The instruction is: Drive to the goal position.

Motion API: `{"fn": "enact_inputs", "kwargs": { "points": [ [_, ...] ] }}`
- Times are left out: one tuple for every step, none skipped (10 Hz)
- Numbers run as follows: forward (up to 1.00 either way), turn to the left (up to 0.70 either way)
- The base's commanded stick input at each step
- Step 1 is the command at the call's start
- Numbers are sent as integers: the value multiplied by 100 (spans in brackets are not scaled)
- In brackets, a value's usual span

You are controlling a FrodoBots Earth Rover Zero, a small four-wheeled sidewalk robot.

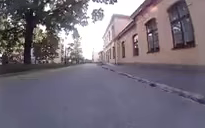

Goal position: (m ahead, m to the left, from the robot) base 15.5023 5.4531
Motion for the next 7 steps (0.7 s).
{"fn": "enact_inputs", "kwargs": {
  "points": [
    [70,0],
    [70,0],
    [70,0],
    [70,0],
    [70,0],
    [70,0],
    [70,0]
  ]
}}
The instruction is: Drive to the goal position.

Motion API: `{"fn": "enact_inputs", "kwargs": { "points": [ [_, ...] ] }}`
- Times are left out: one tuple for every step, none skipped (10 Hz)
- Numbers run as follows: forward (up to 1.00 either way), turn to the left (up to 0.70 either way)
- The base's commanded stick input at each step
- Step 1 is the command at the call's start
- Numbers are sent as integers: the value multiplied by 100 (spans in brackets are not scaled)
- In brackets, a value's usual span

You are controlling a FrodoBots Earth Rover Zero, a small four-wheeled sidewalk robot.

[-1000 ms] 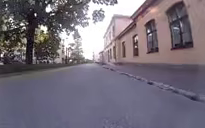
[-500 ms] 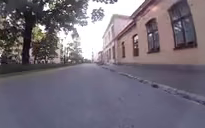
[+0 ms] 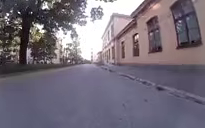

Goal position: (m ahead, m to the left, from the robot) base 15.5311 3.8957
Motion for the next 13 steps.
{"fn": "enact_inputs", "kwargs": {
  "points": [
    [70,0],
    [70,0],
    [70,0],
    [70,0],
    [70,0],
    [70,0],
    [70,0],
    [70,0],
    [70,0],
    [70,0],
    [70,0],
    [70,0],
    [70,0]
  ]
}}
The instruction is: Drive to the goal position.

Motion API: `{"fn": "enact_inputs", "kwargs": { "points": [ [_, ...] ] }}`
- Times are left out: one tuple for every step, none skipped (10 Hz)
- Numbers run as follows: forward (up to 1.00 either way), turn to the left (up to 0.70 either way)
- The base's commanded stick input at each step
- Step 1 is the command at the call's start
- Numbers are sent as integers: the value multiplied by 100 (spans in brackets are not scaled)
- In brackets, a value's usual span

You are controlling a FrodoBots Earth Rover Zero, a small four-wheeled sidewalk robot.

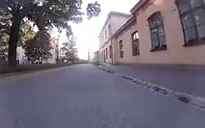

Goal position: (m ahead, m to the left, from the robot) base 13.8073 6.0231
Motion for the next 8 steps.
{"fn": "enact_inputs", "kwargs": {
  "points": [
    [70,0],
    [70,0],
    [70,0],
    [70,0],
    [70,0],
    [70,0],
    [70,0],
    [70,0]
  ]
}}
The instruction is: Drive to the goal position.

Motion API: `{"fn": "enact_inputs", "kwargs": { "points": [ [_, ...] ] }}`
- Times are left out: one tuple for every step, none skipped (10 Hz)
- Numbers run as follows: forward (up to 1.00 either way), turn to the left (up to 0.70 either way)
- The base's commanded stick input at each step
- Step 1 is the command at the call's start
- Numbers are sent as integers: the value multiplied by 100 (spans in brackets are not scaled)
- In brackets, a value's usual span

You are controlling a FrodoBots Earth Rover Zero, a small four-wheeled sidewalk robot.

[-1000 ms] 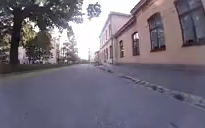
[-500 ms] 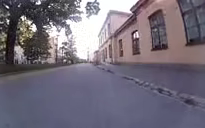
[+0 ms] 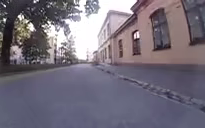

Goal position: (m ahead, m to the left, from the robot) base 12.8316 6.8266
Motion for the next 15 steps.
{"fn": "enact_inputs", "kwargs": {
  "points": [
    [70,0],
    [70,0],
    [70,0],
    [70,0],
    [70,0],
    [70,0],
    [70,0],
    [70,0],
    [70,0],
    [70,0],
    [70,0],
    [70,0],
    [70,0],
    [70,0],
    [70,0]
  ]
}}
